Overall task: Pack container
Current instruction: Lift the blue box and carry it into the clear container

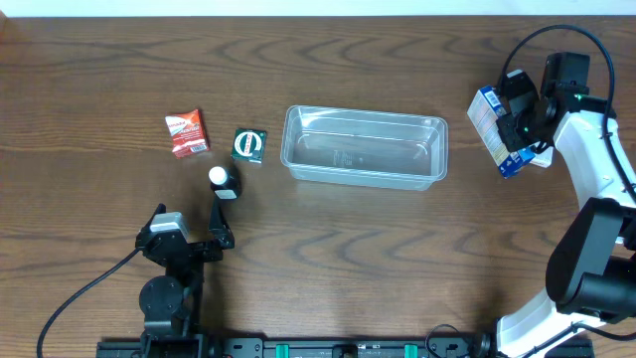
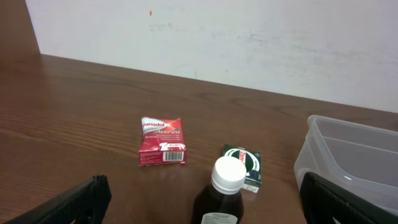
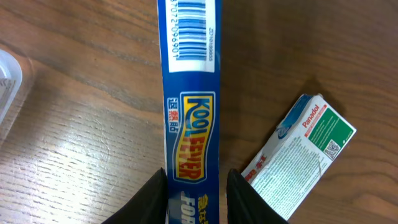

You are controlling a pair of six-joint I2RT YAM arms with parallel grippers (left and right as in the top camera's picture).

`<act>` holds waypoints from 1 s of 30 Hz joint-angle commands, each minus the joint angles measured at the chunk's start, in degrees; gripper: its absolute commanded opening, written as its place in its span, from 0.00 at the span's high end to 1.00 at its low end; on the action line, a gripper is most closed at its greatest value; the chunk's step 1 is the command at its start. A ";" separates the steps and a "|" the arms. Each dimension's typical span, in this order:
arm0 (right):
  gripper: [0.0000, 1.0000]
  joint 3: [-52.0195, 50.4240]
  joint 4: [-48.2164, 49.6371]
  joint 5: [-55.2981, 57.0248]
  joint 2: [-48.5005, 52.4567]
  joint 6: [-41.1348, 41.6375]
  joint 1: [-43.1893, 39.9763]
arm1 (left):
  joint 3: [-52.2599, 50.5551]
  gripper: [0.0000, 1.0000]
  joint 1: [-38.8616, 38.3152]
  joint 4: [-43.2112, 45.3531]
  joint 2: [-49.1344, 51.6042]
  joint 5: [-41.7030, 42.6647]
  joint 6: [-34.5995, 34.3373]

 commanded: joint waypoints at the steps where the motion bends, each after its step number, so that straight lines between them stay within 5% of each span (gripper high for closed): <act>1: 0.70 -0.74 0.50 -1.01 0.17 0.79 0.24 | -1.33 0.02 0.35 -1.90 -0.28 -0.63 0.98; 9: 0.77 -2.21 1.57 -2.73 0.17 1.03 0.24 | -1.33 0.02 0.35 -1.90 -0.28 -0.63 0.98; 15: 0.99 -2.19 1.79 -2.71 0.15 1.88 0.26 | -1.33 0.02 0.35 -1.90 -0.28 -0.63 0.96; 30: 0.99 1.77 0.24 4.07 -7.76 2.89 4.85 | -1.33 0.02 0.35 -1.90 -0.28 -0.63 0.96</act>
